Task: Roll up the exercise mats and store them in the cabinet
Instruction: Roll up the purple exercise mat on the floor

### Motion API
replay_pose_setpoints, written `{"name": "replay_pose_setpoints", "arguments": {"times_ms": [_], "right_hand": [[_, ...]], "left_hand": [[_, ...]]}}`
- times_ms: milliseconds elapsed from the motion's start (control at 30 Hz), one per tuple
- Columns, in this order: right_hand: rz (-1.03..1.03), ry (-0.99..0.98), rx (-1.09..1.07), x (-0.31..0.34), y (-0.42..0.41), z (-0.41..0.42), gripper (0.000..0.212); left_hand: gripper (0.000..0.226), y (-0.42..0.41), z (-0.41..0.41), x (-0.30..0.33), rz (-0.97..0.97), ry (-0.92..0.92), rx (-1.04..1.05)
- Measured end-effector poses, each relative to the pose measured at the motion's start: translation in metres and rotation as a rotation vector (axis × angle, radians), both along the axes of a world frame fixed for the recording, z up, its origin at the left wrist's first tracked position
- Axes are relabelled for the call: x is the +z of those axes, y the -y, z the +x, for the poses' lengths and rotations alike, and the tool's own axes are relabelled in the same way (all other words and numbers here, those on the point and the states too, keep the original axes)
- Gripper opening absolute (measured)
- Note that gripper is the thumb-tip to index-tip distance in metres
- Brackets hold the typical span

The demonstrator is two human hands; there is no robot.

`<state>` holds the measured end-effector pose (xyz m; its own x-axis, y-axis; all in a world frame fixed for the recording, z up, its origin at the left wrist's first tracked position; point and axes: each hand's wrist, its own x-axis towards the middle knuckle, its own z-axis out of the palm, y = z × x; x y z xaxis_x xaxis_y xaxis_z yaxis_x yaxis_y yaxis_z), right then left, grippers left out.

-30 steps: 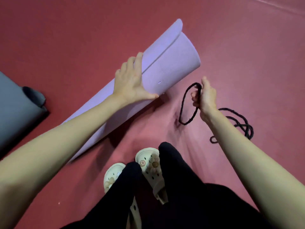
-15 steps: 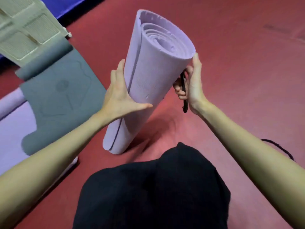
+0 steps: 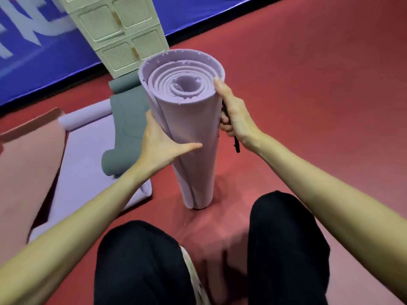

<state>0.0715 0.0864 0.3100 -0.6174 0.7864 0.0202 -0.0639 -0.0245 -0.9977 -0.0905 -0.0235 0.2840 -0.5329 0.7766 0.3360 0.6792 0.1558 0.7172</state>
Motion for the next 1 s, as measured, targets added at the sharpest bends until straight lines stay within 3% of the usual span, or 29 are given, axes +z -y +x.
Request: {"name": "replay_pose_setpoints", "arguments": {"times_ms": [167, 400, 500, 567, 600, 733, 867, 1000], "right_hand": [[0.105, 0.054, 0.02, 0.021, 0.036, -0.034, 0.053], [0.144, 0.11, 0.093, 0.03, 0.076, -0.058, 0.049], [0.189, 0.128, 0.008, 0.037, 0.082, -0.066, 0.044], [0.22, 0.132, -0.083, 0.042, 0.085, -0.071, 0.045], [0.247, 0.135, -0.129, 0.043, 0.087, -0.073, 0.046], [0.278, 0.22, -0.294, 0.058, 0.091, -0.087, 0.046], [0.195, 0.367, -0.306, 0.075, 0.081, -0.107, 0.047], [0.221, 0.46, -0.265, 0.082, 0.071, -0.124, 0.051]], "left_hand": [[0.12, 0.044, -0.02, 0.001, 0.064, 0.053, 0.095], [0.12, 0.096, -0.031, -0.009, -0.001, 0.143, 0.137], [0.073, 0.109, -0.026, 0.019, 0.136, 0.491, -0.029], [0.037, 0.109, -0.029, 0.05, 0.25, 0.839, -0.023], [0.035, 0.105, -0.036, 0.064, 0.242, 0.92, 0.038], [0.053, 0.088, -0.058, 0.111, -0.034, 0.998, 0.169], [0.063, 0.077, -0.077, 0.134, -0.244, 0.985, 0.207], [0.044, 0.068, -0.068, 0.142, -0.328, 0.854, 0.222]]}}
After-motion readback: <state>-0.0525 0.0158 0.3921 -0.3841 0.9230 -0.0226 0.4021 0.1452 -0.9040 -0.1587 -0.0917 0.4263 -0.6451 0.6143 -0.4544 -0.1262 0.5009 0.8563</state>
